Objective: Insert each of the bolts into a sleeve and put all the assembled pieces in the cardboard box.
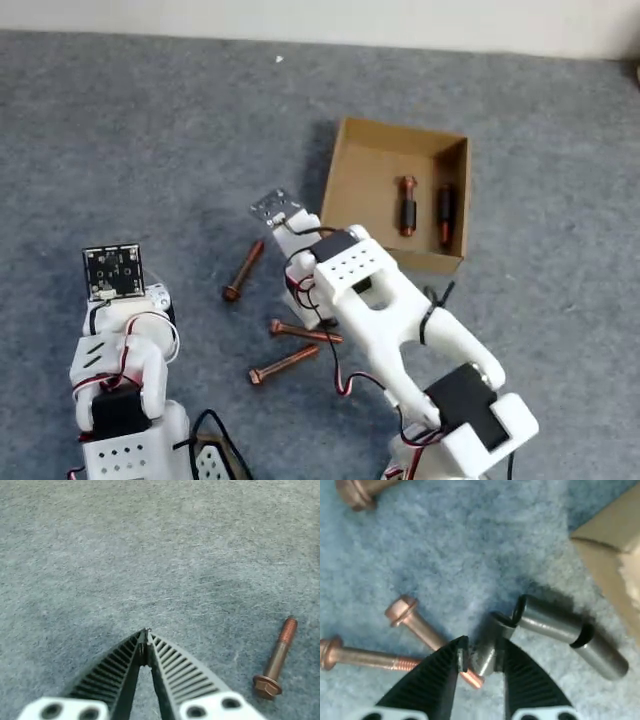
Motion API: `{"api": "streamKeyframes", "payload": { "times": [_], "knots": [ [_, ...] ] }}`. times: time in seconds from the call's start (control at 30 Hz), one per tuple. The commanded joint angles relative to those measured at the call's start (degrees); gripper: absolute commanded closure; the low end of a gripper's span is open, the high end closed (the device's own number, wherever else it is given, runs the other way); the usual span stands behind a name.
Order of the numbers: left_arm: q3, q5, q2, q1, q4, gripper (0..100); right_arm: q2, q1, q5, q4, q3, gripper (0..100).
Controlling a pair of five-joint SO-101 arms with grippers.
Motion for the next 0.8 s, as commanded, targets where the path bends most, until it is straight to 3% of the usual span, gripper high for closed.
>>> {"api": "streamKeyframes", "payload": {
  "times": [0.0,0.77],
  "knots": [
    [-0.7,-0.7,-0.3,-0.7,-0.3,99,2.2,1.6,-0.4,-2.9,0.0,92.9],
    [-0.5,-0.7,-0.3,-0.5,-0.3,99,6.5,3.5,-0.2,4.8,0.0,92.9]
  ]
}}
